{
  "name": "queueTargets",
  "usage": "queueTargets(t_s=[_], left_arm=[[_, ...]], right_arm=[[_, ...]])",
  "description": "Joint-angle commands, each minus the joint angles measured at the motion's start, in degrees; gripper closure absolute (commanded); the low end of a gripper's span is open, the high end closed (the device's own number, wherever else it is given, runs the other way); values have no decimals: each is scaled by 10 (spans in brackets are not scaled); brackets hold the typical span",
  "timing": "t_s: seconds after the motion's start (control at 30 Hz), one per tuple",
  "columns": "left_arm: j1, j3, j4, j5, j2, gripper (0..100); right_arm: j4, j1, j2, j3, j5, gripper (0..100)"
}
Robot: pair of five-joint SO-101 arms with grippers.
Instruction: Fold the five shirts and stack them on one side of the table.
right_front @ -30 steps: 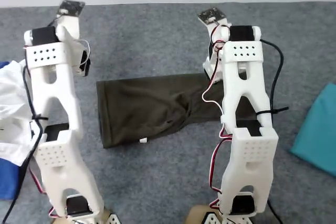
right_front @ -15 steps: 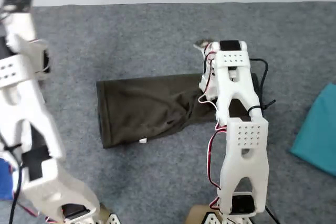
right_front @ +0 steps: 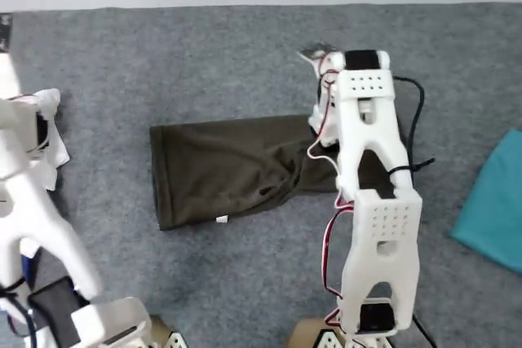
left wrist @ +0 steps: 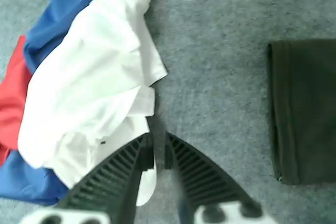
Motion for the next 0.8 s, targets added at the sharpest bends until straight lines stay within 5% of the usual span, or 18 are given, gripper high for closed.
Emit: queueTargets(t_s=[0.0,0.43,0.77], left_arm=[[-46,-2,11,-1,-27,956],[-197,5,11,-3,-74,956],[-200,108,11,-4,-161,956]], right_arm=[[18,-29,-37,-24,4,983],[0,-107,113,-27,4,984],[21,-12,-35,-25,5,984]])
